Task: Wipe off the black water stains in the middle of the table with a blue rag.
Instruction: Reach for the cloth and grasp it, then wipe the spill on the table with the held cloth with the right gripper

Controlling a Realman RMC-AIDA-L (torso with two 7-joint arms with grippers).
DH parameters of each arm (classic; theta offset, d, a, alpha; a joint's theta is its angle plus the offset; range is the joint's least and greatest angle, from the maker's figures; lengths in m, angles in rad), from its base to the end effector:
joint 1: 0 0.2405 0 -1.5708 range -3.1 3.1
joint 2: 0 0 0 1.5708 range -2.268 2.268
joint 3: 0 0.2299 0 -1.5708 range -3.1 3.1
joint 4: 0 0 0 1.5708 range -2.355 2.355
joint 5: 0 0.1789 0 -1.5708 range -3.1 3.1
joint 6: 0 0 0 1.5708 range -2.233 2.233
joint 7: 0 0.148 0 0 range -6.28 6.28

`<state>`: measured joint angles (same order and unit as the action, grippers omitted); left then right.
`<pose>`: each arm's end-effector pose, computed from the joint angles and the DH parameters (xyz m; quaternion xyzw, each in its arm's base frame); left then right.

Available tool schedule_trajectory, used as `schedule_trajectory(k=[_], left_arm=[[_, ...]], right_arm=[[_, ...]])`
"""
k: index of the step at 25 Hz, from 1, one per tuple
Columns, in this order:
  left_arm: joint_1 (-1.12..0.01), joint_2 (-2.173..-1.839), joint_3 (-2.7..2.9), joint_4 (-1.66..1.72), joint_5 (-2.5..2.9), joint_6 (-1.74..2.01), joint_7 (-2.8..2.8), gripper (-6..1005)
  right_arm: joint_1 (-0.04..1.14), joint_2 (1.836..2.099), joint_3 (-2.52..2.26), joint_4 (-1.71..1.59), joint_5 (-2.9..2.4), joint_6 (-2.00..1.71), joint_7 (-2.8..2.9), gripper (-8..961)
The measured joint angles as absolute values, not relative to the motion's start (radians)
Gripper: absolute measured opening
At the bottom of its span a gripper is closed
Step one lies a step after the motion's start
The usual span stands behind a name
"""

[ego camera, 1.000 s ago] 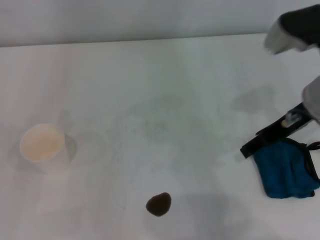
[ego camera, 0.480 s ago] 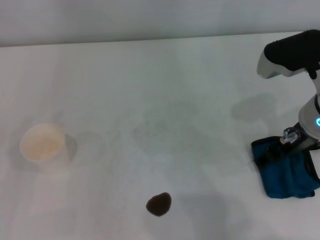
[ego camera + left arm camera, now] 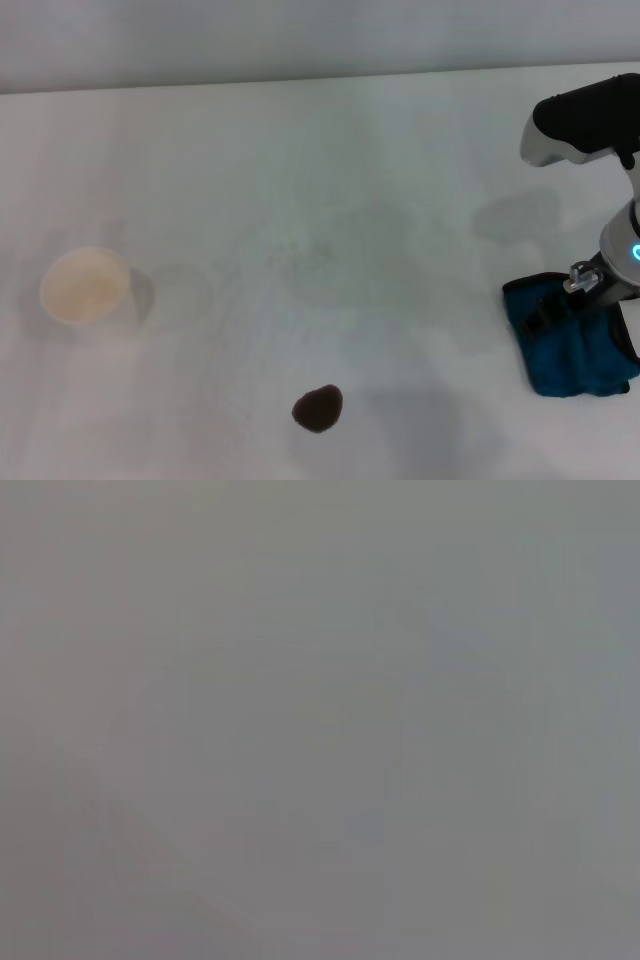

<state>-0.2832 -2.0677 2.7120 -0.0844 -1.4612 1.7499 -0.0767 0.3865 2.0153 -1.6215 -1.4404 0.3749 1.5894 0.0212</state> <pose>-0.3127 0.2294 0.1084 -0.5721 -0.0489 -0.3005 0.7616 0.2429 0.2649 0.0171 -0.7468 0.5495 -0.2632 0.2665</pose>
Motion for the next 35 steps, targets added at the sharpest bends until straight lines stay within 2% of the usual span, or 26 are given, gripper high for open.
schedule_trajectory(k=[11, 16, 30, 35], left_arm=[[-0.283, -2.069, 2.712, -0.084, -1.472, 1.746, -0.077, 888], [-0.281, -2.069, 2.712, -0.084, -1.472, 1.744, -0.077, 888], [-0.284, -2.071, 2.712, -0.076, -1.472, 1.734, -0.077, 888], [-0.285, -2.071, 2.712, -0.075, -1.471, 1.733, -0.077, 888]], right_arm=[[0.427, 2.016, -1.623, -1.37, 0.351, 1.581, 0.01, 706], [0.44, 2.014, -1.624, -1.369, 0.35, 1.593, 0.007, 517], [0.469, 2.013, -1.633, -1.307, 0.337, 1.6, -0.035, 392], [0.475, 2.013, -1.627, -1.316, 0.344, 1.597, -0.045, 194]])
